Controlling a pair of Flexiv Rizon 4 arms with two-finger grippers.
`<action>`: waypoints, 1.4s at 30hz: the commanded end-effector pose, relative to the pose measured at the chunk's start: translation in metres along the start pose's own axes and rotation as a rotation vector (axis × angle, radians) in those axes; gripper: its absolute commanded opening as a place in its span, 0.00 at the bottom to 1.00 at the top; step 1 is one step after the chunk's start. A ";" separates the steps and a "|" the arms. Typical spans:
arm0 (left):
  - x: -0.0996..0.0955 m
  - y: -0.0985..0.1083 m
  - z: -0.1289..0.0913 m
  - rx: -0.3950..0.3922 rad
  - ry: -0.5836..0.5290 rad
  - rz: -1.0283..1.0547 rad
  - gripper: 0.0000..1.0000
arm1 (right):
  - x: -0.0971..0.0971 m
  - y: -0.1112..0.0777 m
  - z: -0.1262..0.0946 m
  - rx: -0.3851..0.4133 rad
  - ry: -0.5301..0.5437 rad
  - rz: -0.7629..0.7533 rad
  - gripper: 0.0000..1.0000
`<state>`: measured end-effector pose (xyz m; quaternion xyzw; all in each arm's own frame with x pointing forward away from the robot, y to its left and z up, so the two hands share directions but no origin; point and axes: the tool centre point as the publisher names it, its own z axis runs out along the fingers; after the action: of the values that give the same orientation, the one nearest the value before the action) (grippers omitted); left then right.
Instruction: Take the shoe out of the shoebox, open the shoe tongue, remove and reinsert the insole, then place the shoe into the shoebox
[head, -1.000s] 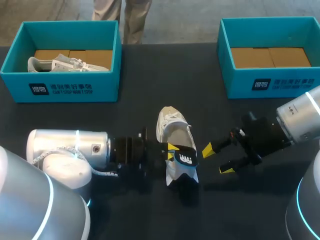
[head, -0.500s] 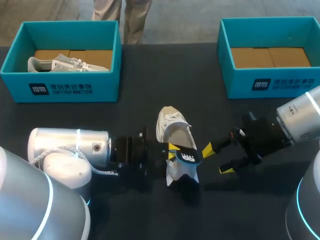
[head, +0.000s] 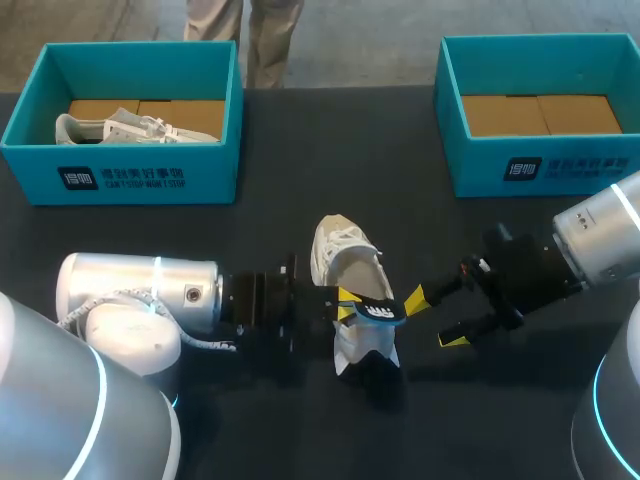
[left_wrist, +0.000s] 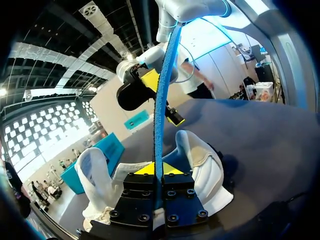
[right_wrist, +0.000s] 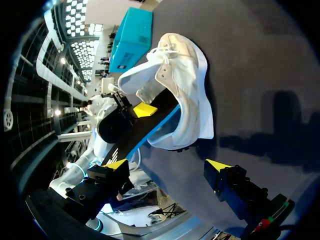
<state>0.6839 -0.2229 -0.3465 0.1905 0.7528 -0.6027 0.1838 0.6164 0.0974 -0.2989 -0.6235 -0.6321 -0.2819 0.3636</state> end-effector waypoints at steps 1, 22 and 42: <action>0.000 -0.001 -0.001 -0.004 0.007 -0.002 0.00 | 0.001 -0.001 0.001 -0.002 -0.004 0.001 1.00; -0.001 -0.005 0.003 -0.003 0.009 0.009 0.38 | 0.001 -0.001 0.001 -0.002 -0.004 0.001 1.00; -0.006 -0.019 0.010 0.010 0.015 0.025 0.38 | 0.001 -0.001 0.001 -0.002 -0.004 0.001 1.00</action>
<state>0.6789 -0.2323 -0.3321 0.2054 0.7456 -0.6061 0.1857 0.6164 0.0974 -0.2989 -0.6235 -0.6321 -0.2819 0.3635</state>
